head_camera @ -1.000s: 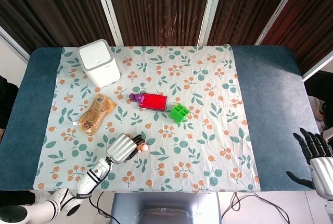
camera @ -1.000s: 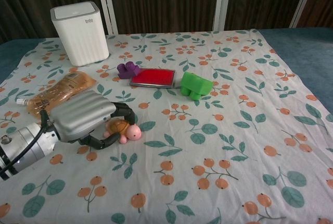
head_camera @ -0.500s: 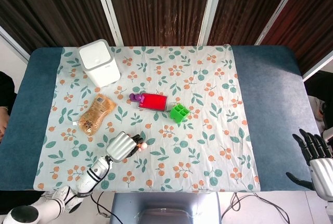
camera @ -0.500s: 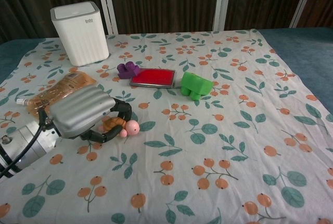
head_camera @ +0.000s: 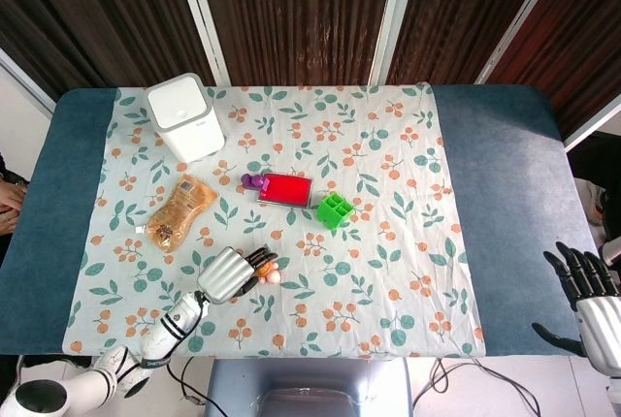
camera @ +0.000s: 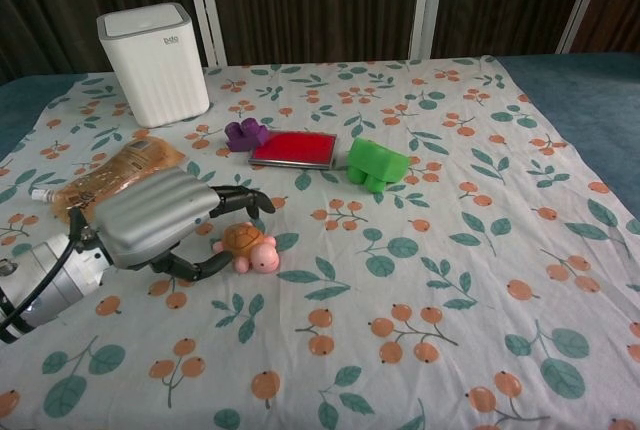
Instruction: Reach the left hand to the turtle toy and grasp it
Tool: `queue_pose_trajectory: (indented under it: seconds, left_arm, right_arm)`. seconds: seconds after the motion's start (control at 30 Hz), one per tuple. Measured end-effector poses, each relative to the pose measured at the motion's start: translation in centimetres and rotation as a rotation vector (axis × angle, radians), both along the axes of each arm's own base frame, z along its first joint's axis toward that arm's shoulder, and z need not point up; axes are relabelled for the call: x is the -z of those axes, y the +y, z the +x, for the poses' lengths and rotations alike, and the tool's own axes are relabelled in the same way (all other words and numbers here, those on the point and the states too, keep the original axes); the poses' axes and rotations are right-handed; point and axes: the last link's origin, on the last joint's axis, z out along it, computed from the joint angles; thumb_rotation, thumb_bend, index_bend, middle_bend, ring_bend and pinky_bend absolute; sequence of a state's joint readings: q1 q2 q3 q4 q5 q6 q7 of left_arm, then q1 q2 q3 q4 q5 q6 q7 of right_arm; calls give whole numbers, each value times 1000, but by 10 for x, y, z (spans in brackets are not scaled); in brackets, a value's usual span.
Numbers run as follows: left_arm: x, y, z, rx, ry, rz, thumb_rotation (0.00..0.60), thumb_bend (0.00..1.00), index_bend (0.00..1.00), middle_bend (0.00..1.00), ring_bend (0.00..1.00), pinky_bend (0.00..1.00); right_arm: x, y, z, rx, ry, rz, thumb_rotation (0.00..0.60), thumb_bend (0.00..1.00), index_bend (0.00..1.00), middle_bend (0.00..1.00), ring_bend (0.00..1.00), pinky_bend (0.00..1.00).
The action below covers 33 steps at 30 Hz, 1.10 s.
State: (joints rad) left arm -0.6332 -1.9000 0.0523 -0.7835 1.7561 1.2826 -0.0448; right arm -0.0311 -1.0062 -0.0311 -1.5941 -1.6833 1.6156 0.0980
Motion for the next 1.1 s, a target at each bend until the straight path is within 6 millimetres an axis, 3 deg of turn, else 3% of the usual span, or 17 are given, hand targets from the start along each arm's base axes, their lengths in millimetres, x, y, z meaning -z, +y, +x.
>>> queue_pose_trajectory:
  seconds: [0.13, 0.37, 0.43, 0.53, 0.6, 0.83, 0.9, 0.97, 1.07, 1.1]
  left_arm:
    - [0, 0, -1, -7, 4, -6, 600, 414, 334, 327, 943, 1000]
    - [2, 3, -3, -11, 14, -22, 600, 415, 378, 375, 947, 1000]
    - [3, 3, -3, -8, 15, -22, 600, 415, 444, 462, 953, 1000]
    - [4, 4, -3, -6, 20, -17, 600, 429, 670, 702, 959, 1000]
    - [4, 6, -4, -6, 29, -10, 600, 470, 767, 810, 958, 1000]
    - [3, 7, -4, -4, 8, 11, 600, 538, 813, 927, 958, 1000]
    - [2, 7, -4, 2, 1, 19, 600, 538, 811, 914, 958, 1000]
    - [2, 7, -3, 9, -3, 25, 600, 517, 780, 831, 956, 1000]
    - [2, 7, -3, 8, 0, 21, 600, 467, 604, 632, 950, 1000]
    - [2, 7, -3, 7, 2, 21, 600, 456, 497, 542, 943, 1000]
  right_arm:
    - [-1, 1, 1, -4, -4, -3, 600, 102, 0, 0, 0, 0]
    - [-1, 1, 0, -1, -4, -2, 600, 103, 0, 0, 0, 0]
    - [-1, 1, 0, -1, -3, -2, 600, 103, 0, 0, 0, 0]
    - [-1, 2, 0, -1, -3, -4, 600, 103, 0, 0, 0, 0]
    - [-2, 2, 0, -1, -2, -6, 600, 103, 0, 0, 0, 0]
    - [-1, 1, 0, 1, 1, 0, 600, 103, 0, 0, 0, 0]
    - [0, 0, -1, 2, 1, 3, 600, 103, 0, 0, 0, 0]
    - [0, 0, 0, 2, 0, 1, 600, 103, 0, 0, 0, 0]
    - [-2, 1, 0, 2, -3, -6, 600, 103, 0, 0, 0, 0]
    - [-2, 1, 0, 2, -2, -7, 600, 103, 0, 0, 0, 0]
